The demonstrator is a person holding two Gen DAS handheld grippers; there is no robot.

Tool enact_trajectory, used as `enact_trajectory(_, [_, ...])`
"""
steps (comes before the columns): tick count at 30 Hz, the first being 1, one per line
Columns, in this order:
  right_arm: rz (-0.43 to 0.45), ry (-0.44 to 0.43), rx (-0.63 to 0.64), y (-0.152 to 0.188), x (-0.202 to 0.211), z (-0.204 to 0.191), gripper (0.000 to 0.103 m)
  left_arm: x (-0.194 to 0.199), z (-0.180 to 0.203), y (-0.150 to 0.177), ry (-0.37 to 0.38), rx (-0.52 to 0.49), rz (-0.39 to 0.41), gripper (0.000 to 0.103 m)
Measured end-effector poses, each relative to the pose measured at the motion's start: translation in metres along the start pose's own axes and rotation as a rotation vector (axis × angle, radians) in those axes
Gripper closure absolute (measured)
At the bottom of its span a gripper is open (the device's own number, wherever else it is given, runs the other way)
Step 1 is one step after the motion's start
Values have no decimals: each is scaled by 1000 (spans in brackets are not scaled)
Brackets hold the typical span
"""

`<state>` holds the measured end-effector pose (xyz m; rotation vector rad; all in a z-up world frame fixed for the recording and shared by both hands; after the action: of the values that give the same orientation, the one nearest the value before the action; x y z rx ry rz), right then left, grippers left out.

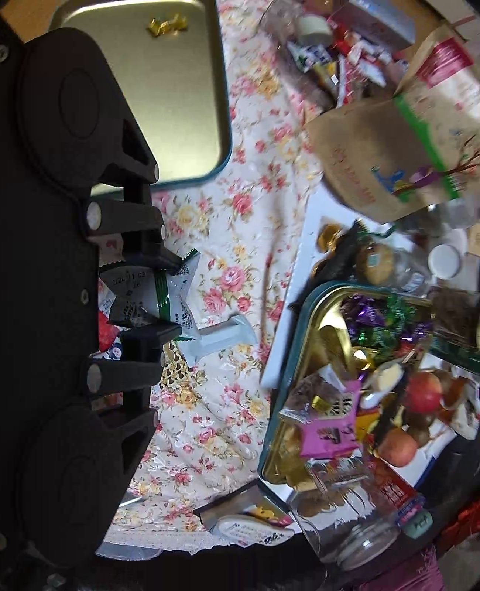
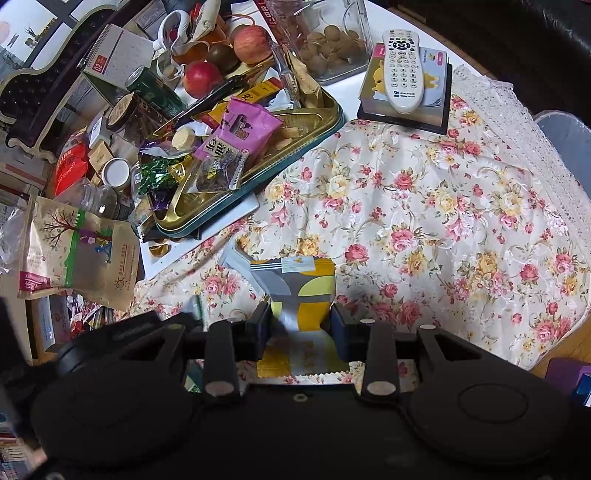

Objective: Organize snacks
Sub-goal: 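Carry the yellow-silver and green-white packets over the gold tray with both tools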

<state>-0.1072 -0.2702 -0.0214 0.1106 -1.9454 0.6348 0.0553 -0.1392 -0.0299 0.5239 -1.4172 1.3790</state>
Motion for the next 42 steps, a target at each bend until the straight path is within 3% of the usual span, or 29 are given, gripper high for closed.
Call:
enact_trajectory(7, [3, 8, 35, 8, -3, -13, 66, 44, -50, 1, -87, -5, 76, 63])
enact_trajectory(14, [-4, 27, 103, 26, -15, -35, 66, 60, -115, 5, -194, 29, 119, 63])
enact_trajectory(29, [-64, -45, 233, 76, -38, -114, 66, 75, -245, 20, -320, 196, 115, 62])
enact_trajectory(33, [-89, -70, 286, 92, -43, -135, 66, 76, -261, 24, -317, 237, 106, 58])
enact_trajectory(42, [-97, -90, 378, 113, -47, -156, 66, 79, -264, 23, -300, 234, 110, 59])
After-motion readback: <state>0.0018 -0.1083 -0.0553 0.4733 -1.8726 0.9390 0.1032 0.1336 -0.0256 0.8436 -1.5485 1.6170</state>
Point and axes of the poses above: each gripper's, at about its wrist camera, not at the fingertips, and x roughly against the way its jaws point, z to its right, y to its underside, the point moved 7 cm from there along -x, roughly the way its jaws point, and after that the axes turned 12 degrees about z, right-handed, at the moved point
